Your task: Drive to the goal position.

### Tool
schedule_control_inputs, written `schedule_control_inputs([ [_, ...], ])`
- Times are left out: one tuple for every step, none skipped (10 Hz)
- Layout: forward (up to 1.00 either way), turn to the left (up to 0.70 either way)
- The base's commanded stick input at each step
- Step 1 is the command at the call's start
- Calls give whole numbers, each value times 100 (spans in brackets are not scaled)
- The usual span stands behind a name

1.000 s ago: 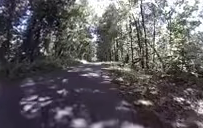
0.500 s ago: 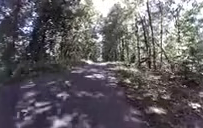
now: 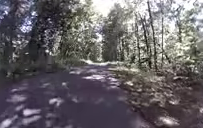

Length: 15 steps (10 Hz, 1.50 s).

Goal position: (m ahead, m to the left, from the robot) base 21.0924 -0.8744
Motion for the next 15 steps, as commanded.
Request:
schedule_control_inputs([
  [45, 0],
  [45, 0],
  [45, 0],
  [45, 0],
  [45, 0],
  [45, 0],
  [45, 0],
  [45, 0],
  [45, 0],
  [45, 0],
  [45, 0],
  [45, 0],
  [45, 0],
  [45, 0],
  [45, 0],
])
